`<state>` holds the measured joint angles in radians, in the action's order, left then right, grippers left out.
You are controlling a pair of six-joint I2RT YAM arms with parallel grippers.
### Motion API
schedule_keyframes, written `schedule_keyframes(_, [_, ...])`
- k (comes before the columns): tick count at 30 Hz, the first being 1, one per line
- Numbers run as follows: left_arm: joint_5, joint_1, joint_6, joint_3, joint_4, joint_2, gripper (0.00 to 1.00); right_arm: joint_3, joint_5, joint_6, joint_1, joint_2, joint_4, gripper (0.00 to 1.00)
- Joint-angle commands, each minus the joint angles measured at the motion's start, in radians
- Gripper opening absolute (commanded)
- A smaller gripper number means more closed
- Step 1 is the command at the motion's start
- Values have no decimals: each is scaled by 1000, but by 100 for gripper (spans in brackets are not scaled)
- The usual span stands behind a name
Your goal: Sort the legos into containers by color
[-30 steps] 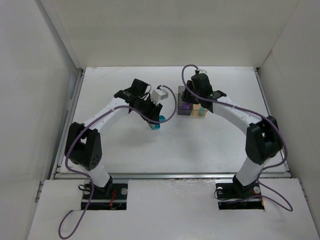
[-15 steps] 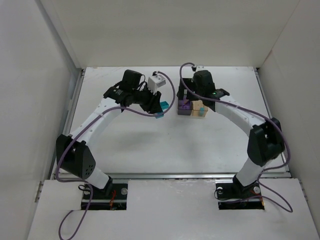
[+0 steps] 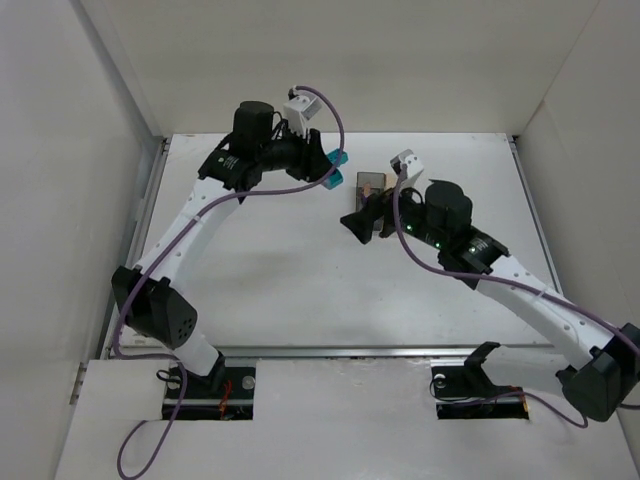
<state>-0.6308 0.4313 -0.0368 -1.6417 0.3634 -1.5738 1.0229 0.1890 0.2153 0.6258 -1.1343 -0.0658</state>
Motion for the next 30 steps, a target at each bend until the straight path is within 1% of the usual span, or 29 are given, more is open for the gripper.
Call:
schedule_keyframes(1, [81, 4, -175, -41, -31, -25, 0, -32, -80, 166, 47, -8, 234, 94])
schedule_keyframes(4, [102, 24, -215, -41, -20, -25, 0, -3, -167, 191, 72, -79, 271, 95])
schedule_keyframes(9, [123, 35, -236, -41, -9, -16, 0, 78, -155, 180, 72, -179, 271, 95])
schedule_keyframes(11, [123, 35, -248, -41, -9, -15, 0, 103, -167, 180, 81, -203, 271, 92])
schedule_keyframes(12, [99, 35, -259, -41, -9, -15, 0, 103, -177, 180, 81, -226, 271, 92])
schedule_keyframes(14, [88, 35, -259, -41, -9, -15, 0, 124, -212, 180, 81, -238, 271, 88])
schedule_keyframes(17, [77, 35, -268, -21, 2, -5, 0, 138, -212, 180, 81, -251, 271, 84])
schedule_keyframes(18, [77, 35, -268, -12, 2, -5, 0, 152, -212, 180, 81, -261, 271, 79])
schedule_keyframes(21, [53, 35, -288, -12, 2, -5, 0, 177, -212, 180, 81, -283, 271, 71])
schedule_keyframes(23, [42, 35, -299, -12, 2, -5, 0, 186, -203, 171, 81, -295, 271, 62])
schedule_keyframes(24, [42, 35, -299, -12, 2, -5, 0, 186, -188, 171, 81, -308, 271, 60])
schedule_keyframes(26, [28, 44, -313, -3, 2, 5, 0, 209, -177, 171, 81, -320, 271, 50])
schedule_keyframes(28, [17, 44, -313, -3, 2, 5, 0, 221, -168, 162, 81, -331, 271, 34])
schedule_keyframes(29, [17, 44, -313, -3, 2, 5, 0, 221, -158, 162, 81, -340, 271, 14])
schedule_keyframes(30, [17, 44, -324, -3, -7, 5, 0, 221, -158, 162, 81, -340, 271, 6])
